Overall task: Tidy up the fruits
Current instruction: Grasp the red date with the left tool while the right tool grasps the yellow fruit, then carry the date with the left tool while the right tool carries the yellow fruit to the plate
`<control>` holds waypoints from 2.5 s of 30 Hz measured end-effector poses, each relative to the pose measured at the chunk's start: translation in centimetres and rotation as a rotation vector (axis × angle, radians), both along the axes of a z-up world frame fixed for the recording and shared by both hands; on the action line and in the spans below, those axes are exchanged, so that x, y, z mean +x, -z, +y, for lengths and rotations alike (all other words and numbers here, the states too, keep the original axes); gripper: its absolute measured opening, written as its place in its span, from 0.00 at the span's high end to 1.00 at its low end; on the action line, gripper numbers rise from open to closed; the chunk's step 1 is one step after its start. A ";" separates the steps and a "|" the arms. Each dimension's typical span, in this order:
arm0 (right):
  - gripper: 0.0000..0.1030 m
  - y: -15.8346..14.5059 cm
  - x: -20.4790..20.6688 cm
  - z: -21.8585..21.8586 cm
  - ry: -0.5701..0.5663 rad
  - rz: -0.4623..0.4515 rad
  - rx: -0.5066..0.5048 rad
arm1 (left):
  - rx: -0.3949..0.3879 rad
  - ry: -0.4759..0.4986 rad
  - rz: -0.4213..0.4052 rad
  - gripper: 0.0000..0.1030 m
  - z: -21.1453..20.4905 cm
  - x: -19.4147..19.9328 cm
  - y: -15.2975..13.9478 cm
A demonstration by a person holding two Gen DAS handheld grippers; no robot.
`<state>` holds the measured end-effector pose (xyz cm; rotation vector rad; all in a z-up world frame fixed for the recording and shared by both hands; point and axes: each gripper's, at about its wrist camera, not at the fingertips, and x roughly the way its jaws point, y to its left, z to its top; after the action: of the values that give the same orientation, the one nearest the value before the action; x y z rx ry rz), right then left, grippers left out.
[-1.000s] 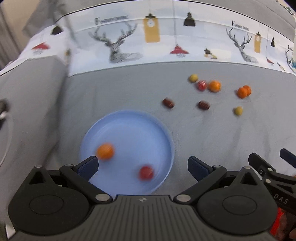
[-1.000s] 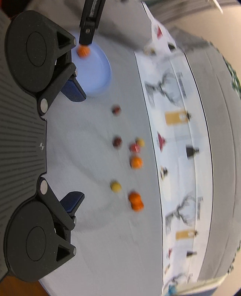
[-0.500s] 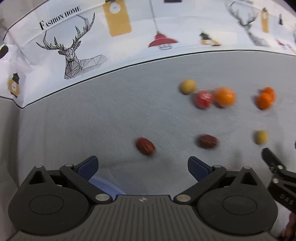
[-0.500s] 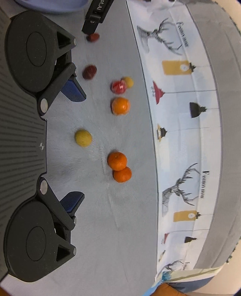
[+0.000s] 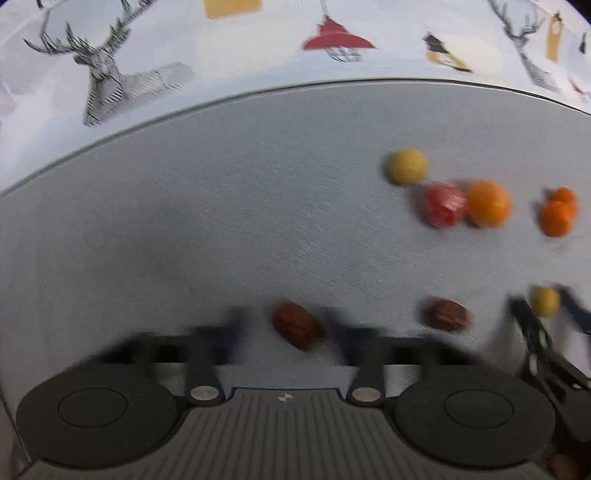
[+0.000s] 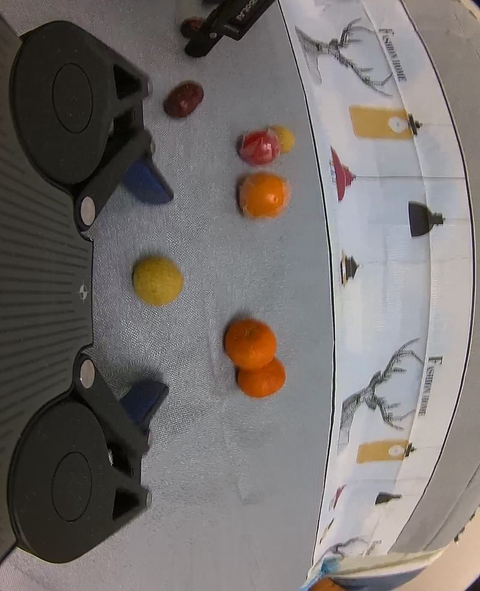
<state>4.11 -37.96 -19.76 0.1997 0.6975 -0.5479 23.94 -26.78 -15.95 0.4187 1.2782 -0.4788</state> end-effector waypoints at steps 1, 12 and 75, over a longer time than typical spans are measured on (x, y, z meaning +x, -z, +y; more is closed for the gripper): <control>0.73 -0.4 0.1 0.2 -0.016 0.005 0.011 | 0.012 -0.002 0.008 0.72 -0.1 -0.2 -0.1; 0.74 -6.6 -4.3 2.1 -0.020 -0.070 0.097 | -0.066 0.004 -0.128 0.72 3.6 -6.2 -8.3; 0.74 -18.3 -16.1 25.7 -0.507 -0.094 0.132 | -0.184 -0.253 -0.248 0.72 28.5 -26.8 -16.8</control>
<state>-11.97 -12.27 -1.47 0.1621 0.6616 -0.0078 -2.90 1.74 0.85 0.1520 1.0193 -0.3155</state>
